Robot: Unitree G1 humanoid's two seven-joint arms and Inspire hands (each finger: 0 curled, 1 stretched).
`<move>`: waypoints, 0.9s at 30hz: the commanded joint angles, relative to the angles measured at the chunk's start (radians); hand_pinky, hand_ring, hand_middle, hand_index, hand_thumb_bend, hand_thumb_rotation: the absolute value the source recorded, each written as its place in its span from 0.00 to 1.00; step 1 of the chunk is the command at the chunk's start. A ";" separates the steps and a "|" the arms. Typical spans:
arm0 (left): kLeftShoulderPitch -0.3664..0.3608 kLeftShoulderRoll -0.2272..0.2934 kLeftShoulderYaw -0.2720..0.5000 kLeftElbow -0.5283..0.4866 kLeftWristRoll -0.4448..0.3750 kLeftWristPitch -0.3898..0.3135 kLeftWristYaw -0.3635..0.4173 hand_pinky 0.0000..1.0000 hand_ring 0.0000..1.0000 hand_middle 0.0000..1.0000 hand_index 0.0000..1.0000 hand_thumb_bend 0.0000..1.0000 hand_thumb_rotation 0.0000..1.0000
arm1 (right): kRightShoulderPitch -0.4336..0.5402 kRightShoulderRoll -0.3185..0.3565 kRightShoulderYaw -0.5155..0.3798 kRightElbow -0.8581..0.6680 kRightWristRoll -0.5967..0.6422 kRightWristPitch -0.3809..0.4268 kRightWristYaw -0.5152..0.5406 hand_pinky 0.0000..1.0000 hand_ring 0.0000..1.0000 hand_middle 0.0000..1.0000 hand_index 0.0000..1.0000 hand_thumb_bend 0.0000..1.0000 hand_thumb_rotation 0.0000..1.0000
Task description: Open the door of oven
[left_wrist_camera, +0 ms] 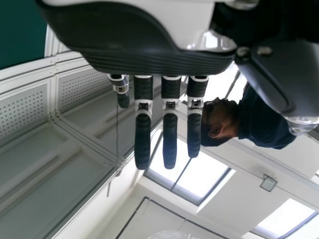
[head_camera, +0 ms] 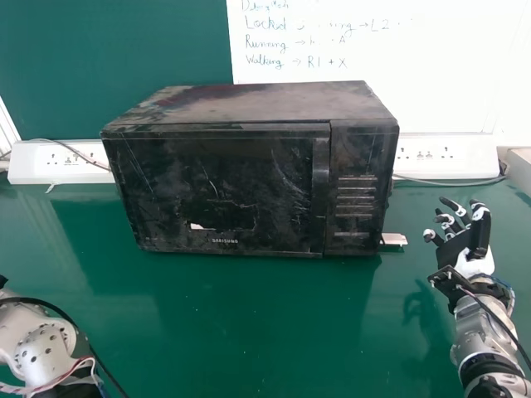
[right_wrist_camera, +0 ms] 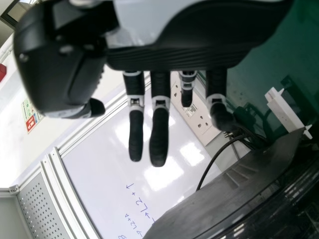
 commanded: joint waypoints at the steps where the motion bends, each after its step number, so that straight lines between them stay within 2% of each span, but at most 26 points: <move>1: 0.017 0.022 -0.027 -0.001 0.005 0.042 -0.029 0.10 0.17 0.24 0.47 0.51 0.07 | -0.009 -0.003 0.003 0.003 0.001 -0.004 0.000 0.35 0.41 0.53 0.63 0.95 0.73; 4: 0.055 0.052 -0.048 0.007 0.044 0.097 -0.063 0.12 0.18 0.26 0.47 0.51 0.07 | -0.009 -0.004 0.002 0.003 0.002 -0.003 0.003 0.35 0.41 0.53 0.63 0.94 0.73; 6: 0.083 0.091 -0.068 0.038 0.107 0.107 -0.128 0.13 0.19 0.27 0.48 0.51 0.07 | -0.009 -0.003 0.002 0.002 0.003 -0.003 0.003 0.35 0.41 0.53 0.63 0.94 0.73; 11: 0.128 0.186 -0.112 0.118 0.289 0.064 -0.261 0.13 0.19 0.29 0.48 0.52 0.08 | -0.009 -0.002 0.002 0.002 0.003 -0.003 0.002 0.35 0.41 0.52 0.62 0.95 0.73; 15: 0.159 0.236 -0.151 0.140 0.324 0.107 -0.361 0.14 0.21 0.30 0.48 0.52 0.08 | -0.010 -0.001 0.000 0.002 0.005 -0.001 -0.002 0.35 0.40 0.52 0.61 0.96 0.72; 19: 0.170 0.287 -0.175 0.186 0.409 0.075 -0.421 0.16 0.24 0.34 0.48 0.51 0.08 | -0.010 -0.001 -0.002 0.002 0.008 0.000 0.006 0.34 0.40 0.52 0.62 0.95 0.72; 22: 0.160 0.322 -0.188 0.244 0.447 0.037 -0.511 0.20 0.28 0.39 0.49 0.51 0.08 | -0.010 -0.002 -0.002 0.002 0.007 0.001 0.008 0.34 0.40 0.52 0.62 0.96 0.71; 25: 0.153 0.381 -0.218 0.315 0.527 -0.045 -0.614 0.24 0.33 0.45 0.49 0.51 0.08 | -0.009 -0.003 -0.003 0.003 0.007 0.001 0.008 0.34 0.40 0.52 0.61 0.96 0.71; 27: 0.147 0.419 -0.244 0.360 0.559 -0.071 -0.685 0.27 0.37 0.48 0.50 0.50 0.09 | -0.009 -0.003 -0.004 0.002 0.008 0.001 0.009 0.34 0.41 0.52 0.62 0.95 0.70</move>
